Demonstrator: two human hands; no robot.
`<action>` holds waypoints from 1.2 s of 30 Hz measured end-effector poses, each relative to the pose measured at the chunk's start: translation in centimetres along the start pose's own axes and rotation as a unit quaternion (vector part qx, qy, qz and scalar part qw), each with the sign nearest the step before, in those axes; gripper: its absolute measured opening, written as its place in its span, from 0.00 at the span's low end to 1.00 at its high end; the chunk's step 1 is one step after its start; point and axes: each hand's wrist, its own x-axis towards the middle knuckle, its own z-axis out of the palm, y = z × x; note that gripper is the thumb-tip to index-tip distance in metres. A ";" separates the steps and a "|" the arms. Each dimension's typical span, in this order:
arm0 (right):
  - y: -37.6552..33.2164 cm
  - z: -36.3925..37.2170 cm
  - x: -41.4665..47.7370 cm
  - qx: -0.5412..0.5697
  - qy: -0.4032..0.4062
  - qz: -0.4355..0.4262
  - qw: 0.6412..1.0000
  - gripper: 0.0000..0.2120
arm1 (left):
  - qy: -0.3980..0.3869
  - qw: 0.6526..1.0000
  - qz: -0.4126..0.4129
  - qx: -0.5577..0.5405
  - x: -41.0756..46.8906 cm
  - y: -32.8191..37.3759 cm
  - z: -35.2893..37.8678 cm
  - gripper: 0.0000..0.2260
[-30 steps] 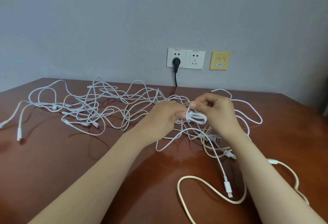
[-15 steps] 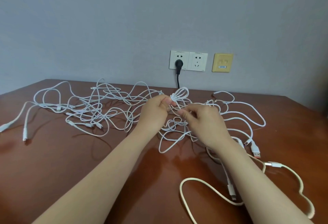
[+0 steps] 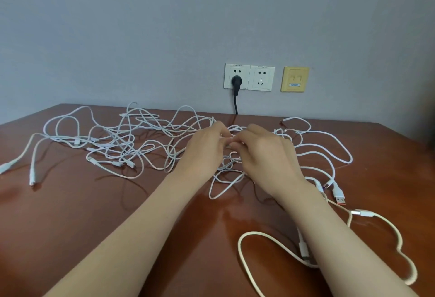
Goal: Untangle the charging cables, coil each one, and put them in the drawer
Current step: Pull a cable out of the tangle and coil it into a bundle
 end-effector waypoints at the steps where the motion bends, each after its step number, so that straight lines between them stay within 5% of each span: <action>1: 0.3 0.0 -0.1 -0.001 0.016 0.002 1.000 0.04 | -0.017 1.000 0.015 0.014 -0.2 0.1 0.1 0.07; 8: 2.4 -0.3 -0.1 0.129 -0.025 0.169 0.977 0.04 | -0.099 0.991 0.085 -0.006 -0.8 0.7 0.0 0.03; 13: 3.9 -0.4 0.2 0.289 -0.007 0.289 0.913 0.10 | -0.138 0.982 0.056 -0.112 -1.0 1.1 0.2 0.06; 20: 4.2 -0.2 0.1 0.430 -0.051 0.338 0.835 0.10 | -0.093 0.961 0.010 -0.260 -0.7 1.3 0.6 0.12; 25: 3.0 0.7 0.1 0.336 -0.030 0.297 0.893 0.06 | 0.018 0.937 -0.059 -0.345 0.1 1.0 0.9 0.11; 30: 1.0 0.9 -0.4 0.108 -0.033 0.129 0.985 0.08 | 0.084 0.931 -0.116 -0.335 0.4 0.2 0.9 0.07; 36: -0.3 1.3 -0.6 0.088 0.053 0.012 0.995 0.08 | 0.123 0.972 -0.070 -0.186 0.5 -0.1 0.6 0.06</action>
